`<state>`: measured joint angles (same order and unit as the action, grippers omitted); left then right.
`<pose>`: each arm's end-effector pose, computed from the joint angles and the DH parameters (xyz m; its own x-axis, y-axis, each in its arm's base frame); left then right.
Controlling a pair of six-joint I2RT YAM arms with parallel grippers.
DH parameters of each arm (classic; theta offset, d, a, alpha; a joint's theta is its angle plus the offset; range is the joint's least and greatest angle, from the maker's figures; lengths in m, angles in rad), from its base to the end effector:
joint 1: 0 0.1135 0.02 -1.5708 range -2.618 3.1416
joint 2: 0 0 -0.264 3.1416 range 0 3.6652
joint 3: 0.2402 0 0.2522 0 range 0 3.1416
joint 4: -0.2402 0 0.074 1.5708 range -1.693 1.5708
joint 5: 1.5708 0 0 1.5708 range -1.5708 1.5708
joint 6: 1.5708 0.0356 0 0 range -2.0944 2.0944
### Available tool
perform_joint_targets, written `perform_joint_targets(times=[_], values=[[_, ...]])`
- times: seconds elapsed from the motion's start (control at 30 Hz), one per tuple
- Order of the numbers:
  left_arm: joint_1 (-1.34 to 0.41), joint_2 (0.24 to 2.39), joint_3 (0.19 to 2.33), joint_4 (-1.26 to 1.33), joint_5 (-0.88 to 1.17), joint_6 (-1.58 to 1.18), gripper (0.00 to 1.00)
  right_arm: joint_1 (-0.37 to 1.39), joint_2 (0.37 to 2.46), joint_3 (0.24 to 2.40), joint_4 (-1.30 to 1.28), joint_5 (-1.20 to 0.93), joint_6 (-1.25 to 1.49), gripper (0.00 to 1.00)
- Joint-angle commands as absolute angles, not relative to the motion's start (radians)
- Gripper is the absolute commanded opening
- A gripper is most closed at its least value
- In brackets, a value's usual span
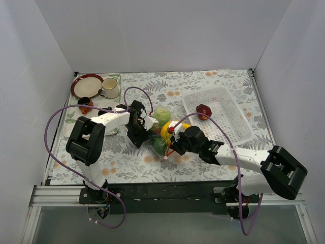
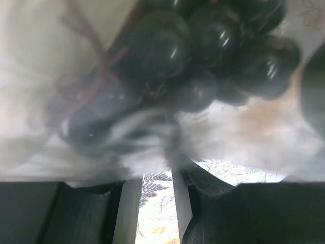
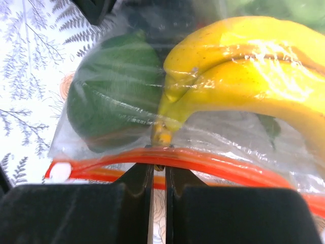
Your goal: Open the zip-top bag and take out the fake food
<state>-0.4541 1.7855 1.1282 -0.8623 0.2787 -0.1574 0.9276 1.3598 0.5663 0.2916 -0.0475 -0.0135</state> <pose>0.2764 -0.1458 0.1612 -0.9545 0.2982 -0.0075 0.2883 0.9159 -0.2794 0.1638 0.2213 0.1864 -0.2774 -0.3926 -0.8769 -0.8281 0.5605 0.0110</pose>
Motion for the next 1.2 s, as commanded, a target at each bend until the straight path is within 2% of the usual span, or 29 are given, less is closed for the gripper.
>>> perform_joint_targets(times=[0.0,0.27,0.5,0.77,1.17], values=[[-0.453,1.810,1.109,-0.831,0.196,-0.126,0.28,0.930,1.201,0.526,0.292,0.042,-0.012,0.04],[-0.453,1.830,1.115,-0.825,0.187,-0.123,0.28,0.930,1.063,0.499,0.157,0.074,0.043,0.04],[-0.448,1.824,1.170,-0.850,0.190,-0.133,0.27,0.931,1.107,0.549,0.069,0.011,0.020,0.02],[-0.387,1.821,1.526,-1.011,0.380,-0.215,0.36,0.930,1.204,0.603,0.052,-0.047,0.002,0.01],[-0.396,1.894,1.477,-0.973,0.600,-0.311,0.37,0.930,1.244,0.621,0.037,-0.087,0.003,0.01]])
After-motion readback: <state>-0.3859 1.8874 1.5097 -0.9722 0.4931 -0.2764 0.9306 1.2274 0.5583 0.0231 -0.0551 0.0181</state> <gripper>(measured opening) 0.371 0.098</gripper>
